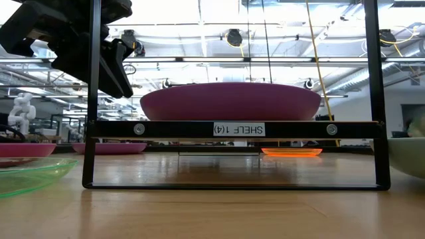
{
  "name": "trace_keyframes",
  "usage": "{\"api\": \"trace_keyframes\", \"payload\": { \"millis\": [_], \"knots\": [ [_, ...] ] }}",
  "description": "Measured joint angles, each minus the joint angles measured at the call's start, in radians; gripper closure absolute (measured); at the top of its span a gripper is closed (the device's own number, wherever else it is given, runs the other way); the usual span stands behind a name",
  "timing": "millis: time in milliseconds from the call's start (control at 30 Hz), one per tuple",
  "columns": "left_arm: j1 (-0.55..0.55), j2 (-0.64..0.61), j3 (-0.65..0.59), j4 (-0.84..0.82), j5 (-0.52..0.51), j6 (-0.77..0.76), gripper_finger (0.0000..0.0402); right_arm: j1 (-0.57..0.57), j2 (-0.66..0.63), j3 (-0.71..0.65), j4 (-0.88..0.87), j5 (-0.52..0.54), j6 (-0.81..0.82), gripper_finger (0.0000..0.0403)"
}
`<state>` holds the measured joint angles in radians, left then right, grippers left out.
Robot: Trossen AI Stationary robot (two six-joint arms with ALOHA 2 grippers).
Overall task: Place and stack plates onto a shelf
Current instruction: Stack the right small green plate on top of the small pink plate on the shelf
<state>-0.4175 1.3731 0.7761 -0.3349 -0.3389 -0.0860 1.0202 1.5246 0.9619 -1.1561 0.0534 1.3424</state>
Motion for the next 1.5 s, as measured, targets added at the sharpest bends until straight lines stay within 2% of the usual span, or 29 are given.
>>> {"api": "trace_keyframes", "payload": {
  "millis": [600, 1200, 1500],
  "knots": [
    [0.000, 0.000, 0.000, 0.004, 0.000, -0.002, 0.0277, -0.153, -0.001, 0.001, 0.017, 0.194, -0.251, 0.0403],
    [0.000, 0.000, 0.000, 0.003, 0.000, -0.006, 0.0277, -0.240, -0.001, 0.045, 0.049, 0.569, -0.490, 0.0403],
    [0.000, 0.000, 0.000, 0.003, 0.000, -0.010, 0.0277, -0.321, -0.001, 0.101, 0.048, 0.658, -0.662, 0.0403]
  ]
}}
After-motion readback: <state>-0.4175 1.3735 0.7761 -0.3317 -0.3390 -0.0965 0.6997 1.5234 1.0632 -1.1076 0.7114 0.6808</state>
